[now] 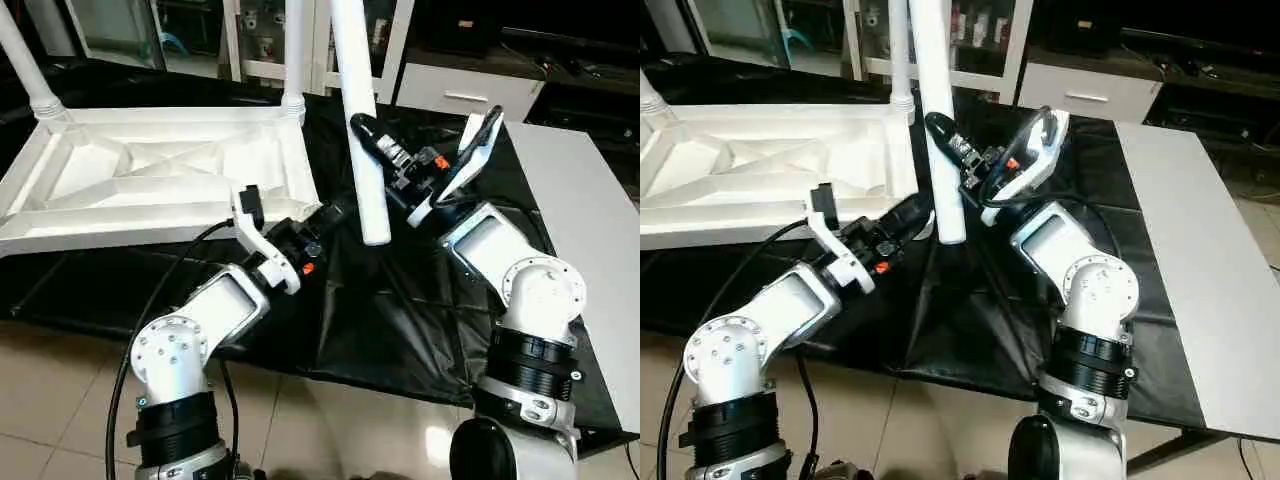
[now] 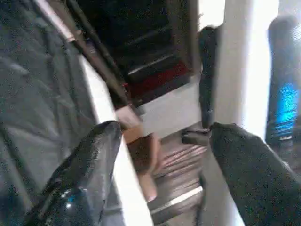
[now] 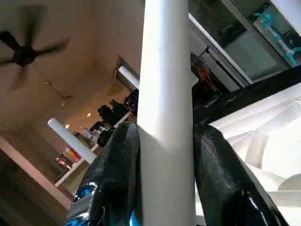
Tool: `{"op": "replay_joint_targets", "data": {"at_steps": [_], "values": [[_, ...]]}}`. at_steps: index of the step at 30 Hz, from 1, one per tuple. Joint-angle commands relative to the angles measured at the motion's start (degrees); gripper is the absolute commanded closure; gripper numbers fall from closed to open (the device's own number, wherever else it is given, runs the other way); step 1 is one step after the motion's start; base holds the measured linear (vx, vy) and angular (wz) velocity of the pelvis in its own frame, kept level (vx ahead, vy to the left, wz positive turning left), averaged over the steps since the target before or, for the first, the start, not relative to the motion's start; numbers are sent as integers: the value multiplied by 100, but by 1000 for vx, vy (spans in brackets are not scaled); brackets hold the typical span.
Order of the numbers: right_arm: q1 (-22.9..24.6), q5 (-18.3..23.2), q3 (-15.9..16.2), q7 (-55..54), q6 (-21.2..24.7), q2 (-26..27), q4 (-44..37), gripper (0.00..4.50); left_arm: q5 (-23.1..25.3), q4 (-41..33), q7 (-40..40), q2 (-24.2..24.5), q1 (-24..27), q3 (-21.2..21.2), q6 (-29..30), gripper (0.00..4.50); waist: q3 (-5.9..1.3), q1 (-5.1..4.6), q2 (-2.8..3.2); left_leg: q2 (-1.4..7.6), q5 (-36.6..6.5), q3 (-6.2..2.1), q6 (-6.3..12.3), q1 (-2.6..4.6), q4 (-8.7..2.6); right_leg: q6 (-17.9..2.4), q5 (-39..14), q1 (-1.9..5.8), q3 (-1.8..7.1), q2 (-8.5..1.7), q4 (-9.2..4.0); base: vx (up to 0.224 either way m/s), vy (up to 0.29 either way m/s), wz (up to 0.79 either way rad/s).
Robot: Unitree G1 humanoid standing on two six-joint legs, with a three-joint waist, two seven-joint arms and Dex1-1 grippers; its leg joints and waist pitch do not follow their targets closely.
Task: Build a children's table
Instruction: Pick table leg
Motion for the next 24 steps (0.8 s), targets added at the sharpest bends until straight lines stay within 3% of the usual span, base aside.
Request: {"op": "replay_joint_targets", "data": {"at_steps": [1,6,10,16,24], "values": [[29,-84,33,-118,21,-24,124,311,-483,-172,-37,-525,-14,9,-2,60,-386,19,30,444,-665,-184,-331,105,-499,-882,-880,243,341,-441,-460,0,0,0],[41,-16,45,-205,-19,-49,117,311,-1085,-110,84,-572,-52,310,-178,10,-383,23,15,434,-677,-183,-330,90,-506,-783,-851,268,348,-437,-470,0,0,0],[47,57,82,-265,-59,-68,137,311,-852,-160,58,-387,65,-40,23,0,-377,16,16,443,-714,-184,-359,99,-517,-630,-964,253,350,-429,-479,0,0,0],[29,89,89,-305,-80,-6,184,311,-347,-5,193,-45,97,-690,-135,0,-385,29,8,448,-665,-193,-399,95,-527,-496,-860,260,354,-429,-480,0,0,0],[30,186,31,-453,-162,86,185,311,-345,2,141,-87,106,-852,-32,0,-394,31,26,444,-562,-181,-389,102,-511,-661,-621,263,348,-429,-447,0,0,0]]}}
